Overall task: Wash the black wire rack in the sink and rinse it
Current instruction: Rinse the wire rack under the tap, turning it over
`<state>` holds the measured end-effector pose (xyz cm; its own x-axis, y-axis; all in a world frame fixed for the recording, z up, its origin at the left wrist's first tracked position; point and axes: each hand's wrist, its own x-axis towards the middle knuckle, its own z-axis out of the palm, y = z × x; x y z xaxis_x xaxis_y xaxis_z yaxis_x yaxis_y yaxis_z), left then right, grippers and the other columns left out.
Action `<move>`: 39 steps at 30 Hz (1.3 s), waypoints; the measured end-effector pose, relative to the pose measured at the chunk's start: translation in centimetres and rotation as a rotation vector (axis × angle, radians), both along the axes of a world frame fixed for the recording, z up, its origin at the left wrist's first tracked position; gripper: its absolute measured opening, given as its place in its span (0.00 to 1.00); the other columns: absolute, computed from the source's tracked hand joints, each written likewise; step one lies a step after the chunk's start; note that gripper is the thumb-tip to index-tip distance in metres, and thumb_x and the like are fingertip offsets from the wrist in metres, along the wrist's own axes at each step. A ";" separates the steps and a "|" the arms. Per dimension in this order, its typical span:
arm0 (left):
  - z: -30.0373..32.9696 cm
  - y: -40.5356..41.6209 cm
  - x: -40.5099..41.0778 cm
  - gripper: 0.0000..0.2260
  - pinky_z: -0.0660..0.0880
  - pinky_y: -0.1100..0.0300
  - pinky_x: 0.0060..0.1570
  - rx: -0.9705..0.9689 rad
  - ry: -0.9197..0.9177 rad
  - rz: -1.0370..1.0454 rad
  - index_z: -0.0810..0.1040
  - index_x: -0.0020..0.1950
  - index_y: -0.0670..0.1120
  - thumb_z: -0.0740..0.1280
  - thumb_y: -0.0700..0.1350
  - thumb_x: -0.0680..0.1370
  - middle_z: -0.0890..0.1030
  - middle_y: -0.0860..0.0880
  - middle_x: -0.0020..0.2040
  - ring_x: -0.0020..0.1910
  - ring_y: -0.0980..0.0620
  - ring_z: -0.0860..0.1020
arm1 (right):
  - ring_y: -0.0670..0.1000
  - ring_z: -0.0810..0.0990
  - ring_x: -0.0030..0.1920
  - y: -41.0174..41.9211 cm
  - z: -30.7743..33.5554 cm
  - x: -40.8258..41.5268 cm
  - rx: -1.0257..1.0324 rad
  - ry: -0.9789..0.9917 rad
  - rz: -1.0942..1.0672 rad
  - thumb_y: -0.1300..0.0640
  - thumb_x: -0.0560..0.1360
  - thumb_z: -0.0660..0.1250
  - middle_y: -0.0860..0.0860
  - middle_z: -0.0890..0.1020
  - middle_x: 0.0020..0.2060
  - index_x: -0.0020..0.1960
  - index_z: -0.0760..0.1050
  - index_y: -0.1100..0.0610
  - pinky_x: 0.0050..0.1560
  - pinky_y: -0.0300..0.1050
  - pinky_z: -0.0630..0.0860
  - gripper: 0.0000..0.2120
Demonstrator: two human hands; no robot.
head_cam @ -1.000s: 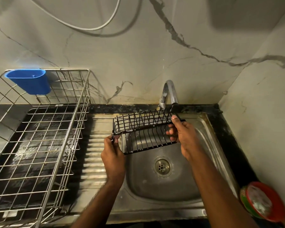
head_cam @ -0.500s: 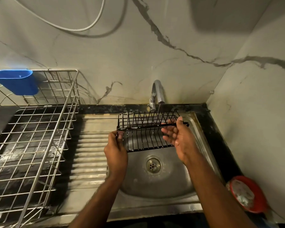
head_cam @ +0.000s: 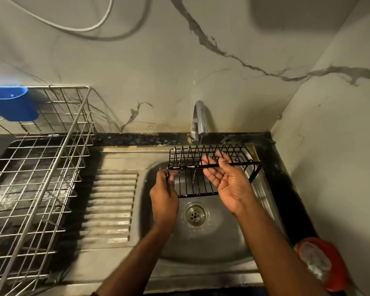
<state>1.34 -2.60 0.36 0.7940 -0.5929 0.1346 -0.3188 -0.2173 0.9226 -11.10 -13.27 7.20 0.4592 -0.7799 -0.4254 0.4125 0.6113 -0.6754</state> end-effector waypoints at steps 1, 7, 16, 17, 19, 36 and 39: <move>0.1 -0.2 -0.1 0.08 0.73 0.75 0.38 0.008 0.012 -0.007 0.77 0.58 0.41 0.60 0.42 0.85 0.83 0.56 0.53 0.42 0.71 0.78 | 0.56 0.85 0.56 -0.2 -0.1 0.0 -0.004 -0.004 -0.004 0.62 0.83 0.60 0.61 0.84 0.56 0.69 0.72 0.60 0.46 0.45 0.83 0.16; -0.1 -2.0 0.5 0.09 0.69 0.79 0.40 0.060 0.060 -0.046 0.77 0.59 0.43 0.60 0.46 0.85 0.80 0.60 0.47 0.44 0.72 0.77 | 0.56 0.85 0.54 -1.7 -0.5 0.1 -0.023 -0.018 -0.030 0.62 0.83 0.60 0.61 0.85 0.55 0.68 0.72 0.60 0.47 0.45 0.83 0.15; -1.1 -3.6 0.8 0.05 0.72 0.70 0.38 0.099 0.132 -0.162 0.76 0.56 0.46 0.63 0.45 0.84 0.80 0.56 0.42 0.38 0.64 0.76 | 0.57 0.84 0.58 -2.4 -1.5 -0.6 -0.115 0.060 -0.068 0.61 0.83 0.59 0.60 0.84 0.57 0.72 0.70 0.57 0.49 0.46 0.83 0.17; -1.0 -3.8 0.9 0.04 0.71 0.71 0.37 0.117 0.137 -0.183 0.76 0.56 0.46 0.64 0.45 0.84 0.79 0.57 0.41 0.38 0.65 0.76 | 0.57 0.84 0.58 -2.5 -1.5 -0.8 -0.121 0.072 -0.077 0.61 0.83 0.59 0.60 0.84 0.57 0.72 0.70 0.57 0.49 0.46 0.83 0.17; -1.0 -4.3 1.0 0.03 0.70 0.73 0.37 0.144 0.145 -0.219 0.77 0.54 0.45 0.66 0.43 0.83 0.79 0.57 0.40 0.37 0.67 0.76 | 0.57 0.84 0.58 -2.6 -1.5 -1.1 -0.129 0.090 -0.089 0.61 0.83 0.59 0.60 0.84 0.57 0.72 0.70 0.58 0.50 0.46 0.83 0.17; -0.2 -5.5 2.6 0.28 0.73 0.67 0.64 0.026 0.290 -0.519 0.70 0.68 0.61 0.73 0.36 0.77 0.81 0.64 0.60 0.64 0.63 0.77 | 0.53 0.87 0.50 -1.8 -0.9 -2.5 -0.110 0.129 -0.123 0.60 0.83 0.59 0.61 0.84 0.56 0.69 0.73 0.56 0.41 0.41 0.82 0.16; 0.1 -5.9 2.6 0.29 0.71 0.70 0.64 0.067 0.279 -0.521 0.67 0.71 0.60 0.71 0.36 0.78 0.78 0.66 0.61 0.63 0.69 0.76 | 0.53 0.87 0.50 -1.9 -0.8 -2.5 -0.118 0.126 -0.143 0.60 0.83 0.59 0.61 0.84 0.56 0.70 0.72 0.57 0.41 0.42 0.82 0.16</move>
